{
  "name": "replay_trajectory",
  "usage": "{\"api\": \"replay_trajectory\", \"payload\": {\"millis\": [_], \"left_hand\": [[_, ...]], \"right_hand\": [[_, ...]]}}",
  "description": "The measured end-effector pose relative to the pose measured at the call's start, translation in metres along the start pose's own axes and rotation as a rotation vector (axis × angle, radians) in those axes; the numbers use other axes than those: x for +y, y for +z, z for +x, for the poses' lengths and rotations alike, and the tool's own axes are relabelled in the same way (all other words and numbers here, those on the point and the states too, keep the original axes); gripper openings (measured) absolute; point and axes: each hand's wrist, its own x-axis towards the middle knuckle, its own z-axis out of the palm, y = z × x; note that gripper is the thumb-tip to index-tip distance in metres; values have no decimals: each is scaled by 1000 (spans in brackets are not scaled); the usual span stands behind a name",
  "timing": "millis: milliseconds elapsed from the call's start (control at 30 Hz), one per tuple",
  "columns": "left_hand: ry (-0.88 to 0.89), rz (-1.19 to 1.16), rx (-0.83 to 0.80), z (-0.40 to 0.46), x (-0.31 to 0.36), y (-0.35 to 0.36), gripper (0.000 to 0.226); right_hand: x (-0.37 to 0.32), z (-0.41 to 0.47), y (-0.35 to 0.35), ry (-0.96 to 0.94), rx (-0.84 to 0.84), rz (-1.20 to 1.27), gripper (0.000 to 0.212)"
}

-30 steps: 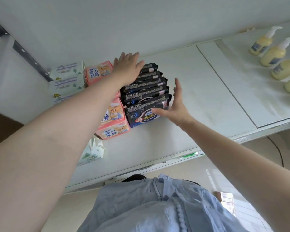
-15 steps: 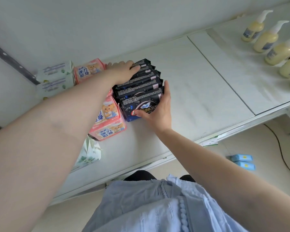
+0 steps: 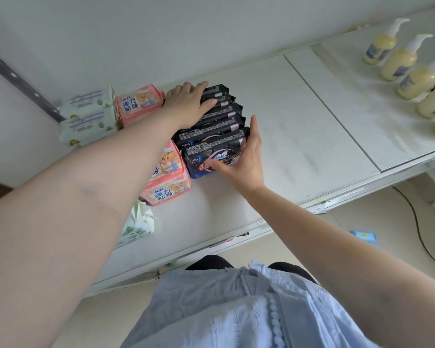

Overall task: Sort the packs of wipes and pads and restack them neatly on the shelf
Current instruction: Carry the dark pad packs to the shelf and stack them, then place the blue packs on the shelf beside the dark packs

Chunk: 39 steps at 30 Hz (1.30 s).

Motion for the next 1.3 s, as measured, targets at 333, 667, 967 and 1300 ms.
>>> {"api": "replay_trajectory", "payload": {"millis": [333,667,967,1300], "left_hand": [[92,-99,172,-44,46,-29,56],[304,-289,202,-123,183,14,45],[441,-480,-24,-227,382,87,40],[220,-739,-613,-303,515,182,41]], "right_hand": [[-20,-4,-59,103,-57,-60,83],[17,-65,-176,186,39,-105,56],[100,-234,-357,523,220,-138,44],[164,-366,-495,903,376,-153,48]]}}
